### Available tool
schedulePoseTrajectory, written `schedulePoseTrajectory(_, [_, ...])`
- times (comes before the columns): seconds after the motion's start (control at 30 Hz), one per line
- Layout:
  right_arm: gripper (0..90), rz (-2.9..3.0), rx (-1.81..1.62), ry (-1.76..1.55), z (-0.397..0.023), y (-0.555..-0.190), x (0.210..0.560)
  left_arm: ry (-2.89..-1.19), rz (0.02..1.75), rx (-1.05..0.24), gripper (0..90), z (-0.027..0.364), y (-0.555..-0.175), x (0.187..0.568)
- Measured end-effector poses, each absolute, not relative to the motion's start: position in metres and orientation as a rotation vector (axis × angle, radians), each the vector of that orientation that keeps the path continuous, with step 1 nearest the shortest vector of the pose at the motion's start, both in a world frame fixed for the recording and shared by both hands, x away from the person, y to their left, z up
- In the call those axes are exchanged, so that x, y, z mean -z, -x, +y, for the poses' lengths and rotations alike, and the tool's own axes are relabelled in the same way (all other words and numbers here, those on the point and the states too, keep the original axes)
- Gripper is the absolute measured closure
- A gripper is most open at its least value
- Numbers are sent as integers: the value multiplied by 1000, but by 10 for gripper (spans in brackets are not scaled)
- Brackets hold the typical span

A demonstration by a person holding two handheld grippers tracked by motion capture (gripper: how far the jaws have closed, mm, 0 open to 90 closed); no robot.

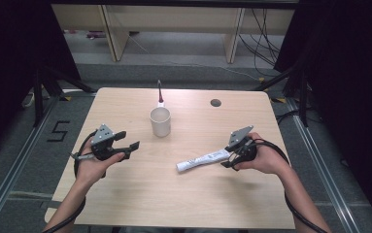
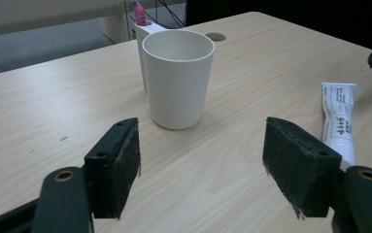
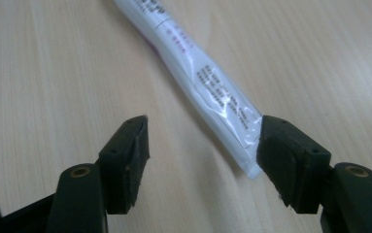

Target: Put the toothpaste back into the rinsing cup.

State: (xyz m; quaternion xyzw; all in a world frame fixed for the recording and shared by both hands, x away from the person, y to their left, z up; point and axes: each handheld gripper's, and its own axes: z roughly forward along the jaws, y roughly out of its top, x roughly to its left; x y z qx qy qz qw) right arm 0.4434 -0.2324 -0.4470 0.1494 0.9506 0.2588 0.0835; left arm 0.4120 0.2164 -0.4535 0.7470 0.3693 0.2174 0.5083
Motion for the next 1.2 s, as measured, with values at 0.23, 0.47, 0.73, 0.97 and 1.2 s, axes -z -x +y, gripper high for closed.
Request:
schedulePoseTrajectory(0.23, [343,2922,-537,-227,-206,-462,447,-1814,877,-507,298,211,-411,456])
schedulePoseTrajectory(0.47, [357,2978,-514,-147,-182,-476,456,-1831,874,-500,295,212,-410,460])
schedulePoseTrajectory(0.73, [381,3010,-427,-78,-166,-485,464,-1843,877,-490,294,213,-409,463])
schedulePoseTrajectory(0.97, [396,3049,-375,-9,-158,-486,469,-1849,879,-492,294,214,-409,463])
schedulePoseTrajectory(1.2, [424,3064,-309,111,-148,-488,469,-1856,878,-493,293,212,-409,463])
